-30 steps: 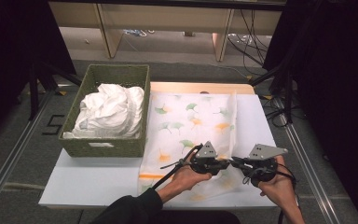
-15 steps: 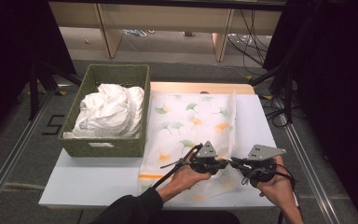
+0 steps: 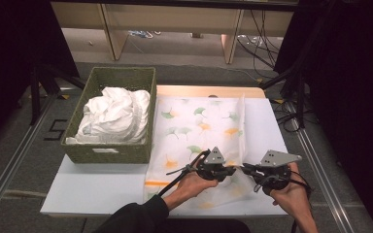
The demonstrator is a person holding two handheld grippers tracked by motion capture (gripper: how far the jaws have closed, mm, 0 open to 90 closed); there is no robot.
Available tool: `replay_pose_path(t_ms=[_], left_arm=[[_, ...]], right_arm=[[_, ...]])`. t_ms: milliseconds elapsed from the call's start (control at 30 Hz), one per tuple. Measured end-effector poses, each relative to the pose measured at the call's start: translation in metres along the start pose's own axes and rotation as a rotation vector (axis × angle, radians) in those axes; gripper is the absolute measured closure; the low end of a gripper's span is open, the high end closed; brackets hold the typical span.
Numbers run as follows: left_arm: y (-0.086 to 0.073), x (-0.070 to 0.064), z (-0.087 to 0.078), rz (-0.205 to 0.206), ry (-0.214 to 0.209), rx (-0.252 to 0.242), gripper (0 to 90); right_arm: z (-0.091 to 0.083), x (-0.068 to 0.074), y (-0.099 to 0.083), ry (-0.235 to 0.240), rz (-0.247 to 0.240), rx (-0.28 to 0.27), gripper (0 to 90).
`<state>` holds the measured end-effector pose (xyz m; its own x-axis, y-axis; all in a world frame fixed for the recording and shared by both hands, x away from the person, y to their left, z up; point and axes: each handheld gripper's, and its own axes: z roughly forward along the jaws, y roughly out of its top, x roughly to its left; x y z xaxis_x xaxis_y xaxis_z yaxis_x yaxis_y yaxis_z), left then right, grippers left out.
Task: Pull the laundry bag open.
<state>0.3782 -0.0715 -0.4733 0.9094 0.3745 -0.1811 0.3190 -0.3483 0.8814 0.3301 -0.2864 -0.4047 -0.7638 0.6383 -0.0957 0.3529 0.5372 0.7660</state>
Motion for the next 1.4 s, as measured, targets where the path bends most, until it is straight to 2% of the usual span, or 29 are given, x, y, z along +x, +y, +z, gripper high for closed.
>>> replay_pose_path(t_ms=[33,133,167,233,300,367,400,500,533,600,633,667,700,733,767,800,867,900,1033,1100,1133,1167,1200,1267,1333,1400], left_arm=[[0.000,0.000,-0.001,0.015,0.016,0.004,89.2],[-0.002,-0.001,-0.002,0.012,0.012,-0.007,89.1],[-0.002,0.000,-0.003,0.013,0.010,0.006,89.1],[-0.003,0.001,-0.004,0.016,0.033,0.011,89.1],[-0.006,0.005,-0.005,0.023,0.031,0.018,89.2],[-0.007,0.006,-0.006,0.006,0.031,0.020,89.2],[-0.008,0.007,-0.006,0.015,0.028,0.024,89.2],[-0.010,0.007,-0.009,0.030,0.047,0.026,89.2],[-0.010,0.008,-0.011,0.026,0.057,0.028,89.2],[-0.012,0.010,-0.013,0.014,0.042,0.035,89.3],[-0.012,0.010,-0.013,0.019,0.060,0.028,89.3],[-0.012,0.011,-0.014,0.032,0.060,0.032,89.3],[-0.013,0.011,-0.014,0.017,0.063,0.032,89.3],[-0.012,0.012,-0.014,0.021,0.062,0.032,89.3],[-0.013,0.011,-0.014,0.011,0.064,0.030,89.3],[-0.012,0.013,-0.014,0.019,0.050,0.038,89.3],[-0.013,0.012,-0.013,0.017,0.062,0.030,89.3],[-0.013,0.011,-0.013,0.010,0.057,0.025,89.2],[-0.011,0.011,-0.011,-0.010,0.047,0.019,88.5],[-0.011,0.011,-0.011,-0.015,0.046,0.019,88.1],[-0.011,0.012,-0.011,-0.018,0.030,0.027,88.0],[-0.011,0.013,-0.010,-0.009,0.036,0.019,87.5],[-0.011,0.012,-0.010,-0.033,0.036,0.020,86.2],[-0.011,0.012,-0.010,-0.041,0.042,0.020,85.9],[-0.010,0.015,-0.010,-0.036,0.022,0.029,85.8],[-0.011,0.014,-0.010,-0.038,0.034,0.029,88.2]], right_arm=[[-0.001,-0.001,0.000,0.004,-0.002,-0.003,85.4],[-0.003,-0.001,-0.001,-0.005,0.007,0.000,85.5],[-0.003,-0.001,-0.001,-0.002,0.008,0.002,85.5],[-0.002,-0.001,-0.001,0.001,0.003,0.002,85.5],[-0.002,-0.001,-0.002,0.016,0.011,0.007,85.5],[-0.003,-0.001,-0.002,0.013,0.020,0.008,85.5],[-0.004,-0.001,-0.002,-0.003,0.018,0.003,85.6],[-0.006,-0.001,-0.003,-0.006,0.038,0.005,85.5],[-0.007,-0.003,-0.003,-0.007,0.025,0.000,85.5],[-0.009,-0.003,-0.003,-0.009,0.027,-0.004,85.6],[-0.009,-0.004,-0.004,-0.009,0.026,-0.006,85.5],[-0.010,-0.004,-0.004,-0.008,0.033,-0.006,85.6],[-0.010,-0.003,-0.004,-0.012,0.041,-0.003,85.5],[-0.009,-0.002,-0.005,-0.005,0.045,-0.004,85.6],[-0.008,-0.003,-0.004,0.002,0.027,-0.006,85.6],[-0.008,-0.002,-0.004,0.002,0.028,-0.005,85.6],[-0.008,-0.002,-0.004,0.015,0.026,-0.004,85.6],[-0.008,-0.002,-0.003,0.001,0.022,-0.009,85.6],[-0.009,-0.002,-0.003,0.001,0.019,-0.016,85.6],[-0.008,-0.002,-0.003,0.018,0.024,-0.015,85.5],[-0.008,-0.001,-0.003,0.006,0.020,-0.018,85.6],[-0.009,0.000,-0.003,0.012,0.035,-0.017,85.6],[-0.008,-0.001,-0.002,0.018,0.023,-0.019,85.6],[-0.008,0.000,-0.002,0.021,0.015,-0.017,85.5],[-0.007,0.000,-0.001,0.023,0.016,-0.019,85.5],[-0.007,0.000,-0.001,0.021,0.012,-0.020,85.5]])
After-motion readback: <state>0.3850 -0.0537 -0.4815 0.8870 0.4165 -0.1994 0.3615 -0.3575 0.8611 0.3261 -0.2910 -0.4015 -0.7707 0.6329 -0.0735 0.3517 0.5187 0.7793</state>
